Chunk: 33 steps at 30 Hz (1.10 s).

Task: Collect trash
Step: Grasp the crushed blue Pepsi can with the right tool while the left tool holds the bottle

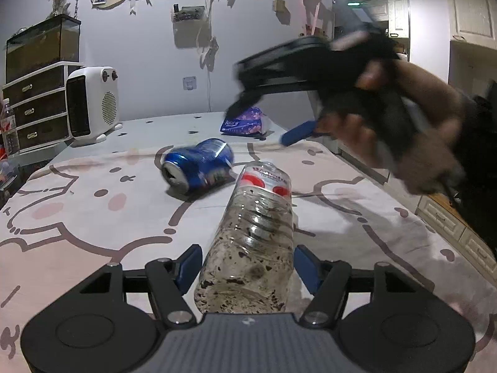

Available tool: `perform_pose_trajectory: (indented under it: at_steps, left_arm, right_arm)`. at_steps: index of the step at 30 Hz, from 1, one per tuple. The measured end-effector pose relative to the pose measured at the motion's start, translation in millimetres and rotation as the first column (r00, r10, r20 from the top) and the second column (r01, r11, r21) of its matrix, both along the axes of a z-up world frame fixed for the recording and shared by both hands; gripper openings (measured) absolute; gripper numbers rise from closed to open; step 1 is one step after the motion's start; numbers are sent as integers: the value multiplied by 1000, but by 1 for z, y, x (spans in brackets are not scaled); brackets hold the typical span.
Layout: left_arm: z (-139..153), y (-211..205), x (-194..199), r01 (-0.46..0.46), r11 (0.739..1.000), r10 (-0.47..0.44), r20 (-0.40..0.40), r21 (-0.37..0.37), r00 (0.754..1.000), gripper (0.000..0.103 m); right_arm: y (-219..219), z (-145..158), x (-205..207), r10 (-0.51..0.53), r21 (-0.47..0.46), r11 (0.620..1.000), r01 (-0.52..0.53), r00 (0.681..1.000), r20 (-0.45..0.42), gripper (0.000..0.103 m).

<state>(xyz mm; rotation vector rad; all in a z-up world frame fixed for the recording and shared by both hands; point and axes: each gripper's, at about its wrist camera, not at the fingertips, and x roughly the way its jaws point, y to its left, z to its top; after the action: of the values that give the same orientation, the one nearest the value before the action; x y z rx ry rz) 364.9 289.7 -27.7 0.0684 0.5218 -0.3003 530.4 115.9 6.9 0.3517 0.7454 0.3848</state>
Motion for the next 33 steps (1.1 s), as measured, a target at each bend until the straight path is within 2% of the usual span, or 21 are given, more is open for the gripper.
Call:
perform_pose_trajectory:
  at_steps: [4, 6, 7, 9, 11, 14, 18, 21, 25, 30, 33]
  left_arm:
    - [-1, 0, 2, -5, 1000, 5, -2, -14, 1000, 66]
    - [-2, 1, 3, -9, 1000, 9, -5, -24, 1000, 67]
    - [-1, 2, 3, -11, 1000, 11, -7, -28, 1000, 67]
    - [-1, 3, 3, -13, 999, 12, -8, -34, 1000, 67]
    - [-1, 2, 3, -13, 999, 13, -7, -30, 1000, 67]
    - [-1, 1, 3, -12, 1000, 12, -5, -28, 1000, 67]
    - [-2, 2, 3, -12, 1000, 12, -4, -26, 1000, 67]
    - [-2, 2, 3, -12, 1000, 11, -4, -25, 1000, 67]
    - [-2, 2, 3, -12, 1000, 12, -4, -25, 1000, 67]
    - [-2, 2, 3, -12, 1000, 12, -4, -25, 1000, 67]
    - [-2, 2, 4, -14, 1000, 14, -2, -28, 1000, 66]
  right_arm:
    - [28, -7, 22, 17, -24, 1000, -18, 999, -49, 84]
    - [43, -7, 29, 32, -71, 997, -34, 999, -35, 84]
    - [54, -6, 33, 62, -126, 990, -63, 998, -13, 84]
    - [73, -3, 37, 133, -254, 960, -120, 991, 32, 84]
    - [86, 0, 41, 214, -342, 922, -181, 975, 63, 86]
    - [94, 2, 50, 320, -377, 883, -279, 946, 52, 95]
    - [103, -7, 54, 417, -441, 821, -362, 909, 31, 99]
    - [106, -14, 57, 445, -448, 803, -393, 895, 13, 103]
    - [114, -28, 63, 442, -538, 756, -374, 897, -3, 103]
    - [106, -37, 80, 393, -506, 787, -352, 919, -28, 103]
    - [104, -41, 85, 399, -520, 777, -354, 917, -29, 103]
